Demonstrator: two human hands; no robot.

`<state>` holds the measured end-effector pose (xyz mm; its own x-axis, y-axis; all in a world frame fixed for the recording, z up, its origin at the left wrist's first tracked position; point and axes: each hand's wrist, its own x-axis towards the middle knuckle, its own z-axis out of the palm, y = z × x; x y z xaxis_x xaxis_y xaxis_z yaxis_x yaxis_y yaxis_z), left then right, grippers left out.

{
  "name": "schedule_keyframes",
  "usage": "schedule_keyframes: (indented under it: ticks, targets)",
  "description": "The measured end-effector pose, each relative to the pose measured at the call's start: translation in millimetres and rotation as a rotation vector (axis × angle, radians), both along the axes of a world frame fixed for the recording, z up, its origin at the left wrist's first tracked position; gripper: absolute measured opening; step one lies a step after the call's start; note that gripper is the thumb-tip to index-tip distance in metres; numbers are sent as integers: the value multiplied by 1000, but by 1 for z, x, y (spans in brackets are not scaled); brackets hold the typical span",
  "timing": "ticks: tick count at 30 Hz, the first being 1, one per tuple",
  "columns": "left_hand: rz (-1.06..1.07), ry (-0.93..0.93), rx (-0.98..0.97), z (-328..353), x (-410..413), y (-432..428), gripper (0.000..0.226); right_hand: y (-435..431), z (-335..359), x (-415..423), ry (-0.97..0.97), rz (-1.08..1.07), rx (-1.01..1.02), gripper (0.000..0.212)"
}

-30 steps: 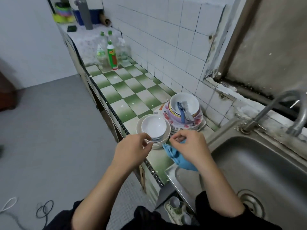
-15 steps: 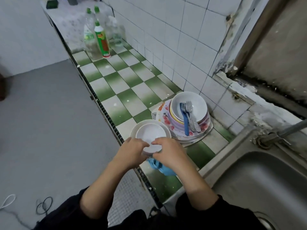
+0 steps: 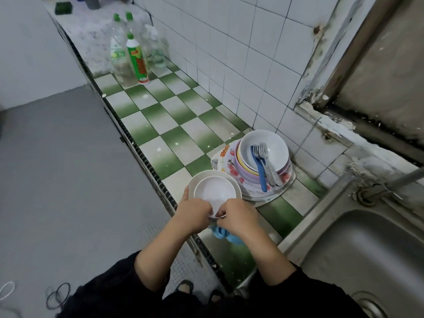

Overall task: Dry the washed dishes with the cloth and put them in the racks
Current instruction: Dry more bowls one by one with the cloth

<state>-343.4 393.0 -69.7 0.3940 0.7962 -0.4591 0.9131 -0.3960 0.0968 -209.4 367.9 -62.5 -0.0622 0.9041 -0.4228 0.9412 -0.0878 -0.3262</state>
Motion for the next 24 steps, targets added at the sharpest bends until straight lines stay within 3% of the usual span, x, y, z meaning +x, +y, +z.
schedule_keyframes:
  ticks: [5,9,14,18,24]
  targets:
    - [-88,24,78,8,-3,7,18,-3,4,-5,11,10,65,20]
    - [-98,-31,101,8,-9,10,21,-7,11,-7,85,-33,116,19]
    - [-113,-210,53,2,-20,18,28,-9,17,-4,206,-115,103,17]
    - [-115,-364,-117,-4,-30,27,19,-7,22,0,324,-205,108,20]
    - [-104,-631,-249,-2,-35,33,30,-2,29,8,477,-333,144,17]
